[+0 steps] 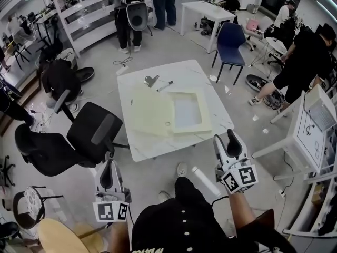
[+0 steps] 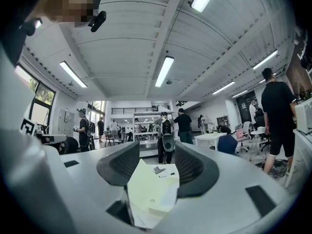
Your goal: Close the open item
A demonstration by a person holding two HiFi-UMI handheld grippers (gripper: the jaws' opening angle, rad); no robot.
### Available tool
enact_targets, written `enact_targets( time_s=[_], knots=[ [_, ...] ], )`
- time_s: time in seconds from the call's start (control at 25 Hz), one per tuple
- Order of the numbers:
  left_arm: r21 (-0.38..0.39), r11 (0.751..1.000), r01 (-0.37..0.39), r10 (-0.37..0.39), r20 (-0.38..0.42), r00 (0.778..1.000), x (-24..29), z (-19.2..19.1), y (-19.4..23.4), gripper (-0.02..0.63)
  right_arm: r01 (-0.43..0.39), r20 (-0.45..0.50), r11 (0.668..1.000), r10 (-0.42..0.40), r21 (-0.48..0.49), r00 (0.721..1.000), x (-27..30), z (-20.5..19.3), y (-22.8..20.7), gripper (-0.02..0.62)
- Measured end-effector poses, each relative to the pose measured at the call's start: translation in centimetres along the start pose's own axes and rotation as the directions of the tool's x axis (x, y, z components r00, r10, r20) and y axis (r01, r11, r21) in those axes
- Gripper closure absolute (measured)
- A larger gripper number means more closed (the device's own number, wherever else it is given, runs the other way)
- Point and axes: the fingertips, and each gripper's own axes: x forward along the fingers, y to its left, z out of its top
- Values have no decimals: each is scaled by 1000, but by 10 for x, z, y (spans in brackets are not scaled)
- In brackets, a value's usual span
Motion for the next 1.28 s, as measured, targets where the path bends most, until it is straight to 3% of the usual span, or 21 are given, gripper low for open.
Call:
enact_targets(
  time_s=[0.48, 0.84, 1.08, 1.28],
  knots=[
    [10, 999, -44, 44, -15, 999, 71, -13, 5, 583, -45, -18, 999, 45, 2, 999, 75, -9, -34, 370],
    [29, 997, -65, 65, -14, 998, 154, -18, -5, 583, -78, -37, 997, 79, 17, 996, 142, -17, -87, 370],
    [37, 994, -99, 99, -2, 995, 203, -14, -12, 583, -164, -38, 986, 164, -7, 986, 186, -10, -108, 371],
    [28, 988, -154, 154, -2, 988, 221, -11, -10, 583, -268, -93, 963, 264, -29, 960, 216, -14, -107, 371]
  ],
)
